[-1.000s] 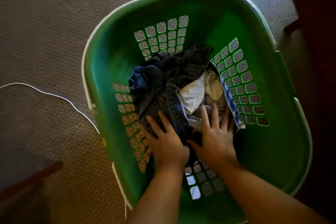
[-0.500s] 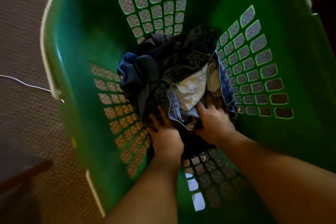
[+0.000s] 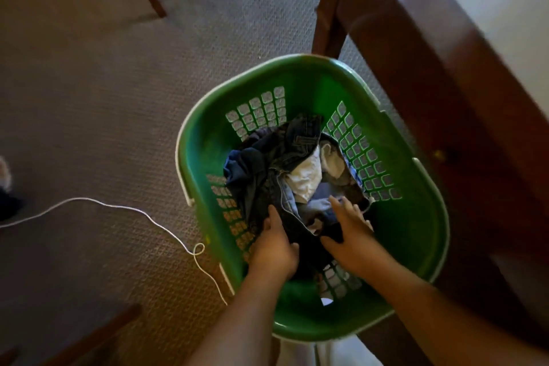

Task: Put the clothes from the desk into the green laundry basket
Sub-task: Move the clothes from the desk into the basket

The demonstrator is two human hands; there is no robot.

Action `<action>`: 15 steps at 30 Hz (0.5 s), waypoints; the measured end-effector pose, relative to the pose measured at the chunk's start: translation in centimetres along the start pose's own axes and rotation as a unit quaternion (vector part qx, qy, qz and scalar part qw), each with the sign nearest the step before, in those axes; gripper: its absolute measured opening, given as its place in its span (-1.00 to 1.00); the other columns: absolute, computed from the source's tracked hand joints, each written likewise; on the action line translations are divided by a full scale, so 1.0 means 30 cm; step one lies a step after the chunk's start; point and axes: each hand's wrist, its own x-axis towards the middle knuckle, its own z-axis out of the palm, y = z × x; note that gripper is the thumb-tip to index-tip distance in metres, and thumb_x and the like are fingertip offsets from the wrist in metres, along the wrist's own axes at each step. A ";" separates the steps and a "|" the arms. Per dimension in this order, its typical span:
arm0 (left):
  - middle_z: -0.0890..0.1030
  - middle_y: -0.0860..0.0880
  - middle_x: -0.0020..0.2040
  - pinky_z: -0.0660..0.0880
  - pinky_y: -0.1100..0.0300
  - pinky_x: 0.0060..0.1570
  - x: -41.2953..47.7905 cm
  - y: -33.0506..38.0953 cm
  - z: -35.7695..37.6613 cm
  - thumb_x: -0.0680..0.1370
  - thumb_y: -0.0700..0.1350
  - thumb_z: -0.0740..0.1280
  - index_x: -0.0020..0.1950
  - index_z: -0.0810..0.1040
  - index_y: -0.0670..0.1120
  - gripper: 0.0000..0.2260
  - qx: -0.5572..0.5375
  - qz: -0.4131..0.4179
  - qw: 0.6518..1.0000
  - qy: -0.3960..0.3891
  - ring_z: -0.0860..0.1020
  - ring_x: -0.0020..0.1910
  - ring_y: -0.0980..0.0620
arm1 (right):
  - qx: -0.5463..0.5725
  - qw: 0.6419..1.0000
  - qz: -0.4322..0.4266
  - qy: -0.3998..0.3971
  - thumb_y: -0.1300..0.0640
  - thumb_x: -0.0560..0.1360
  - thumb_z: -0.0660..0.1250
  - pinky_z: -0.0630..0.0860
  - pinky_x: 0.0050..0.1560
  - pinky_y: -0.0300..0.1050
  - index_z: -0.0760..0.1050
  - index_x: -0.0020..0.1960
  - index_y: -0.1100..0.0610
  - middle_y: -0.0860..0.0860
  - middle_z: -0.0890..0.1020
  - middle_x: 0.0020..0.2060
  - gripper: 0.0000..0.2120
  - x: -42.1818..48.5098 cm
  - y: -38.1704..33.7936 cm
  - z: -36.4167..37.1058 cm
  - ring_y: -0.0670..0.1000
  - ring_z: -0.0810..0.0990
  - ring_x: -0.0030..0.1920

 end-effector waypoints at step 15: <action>0.12 -0.02 0.68 0.41 0.09 0.33 -0.330 0.092 -0.201 0.70 -0.08 0.22 0.70 -0.17 0.07 -0.30 -0.030 0.163 0.981 0.099 0.39 0.51 -0.10 | 0.192 0.969 -0.047 0.147 0.05 0.62 0.31 0.21 0.55 0.02 0.09 0.63 -0.01 -0.07 0.19 0.60 -0.34 -0.331 -0.206 -0.083 -0.04 0.14 0.59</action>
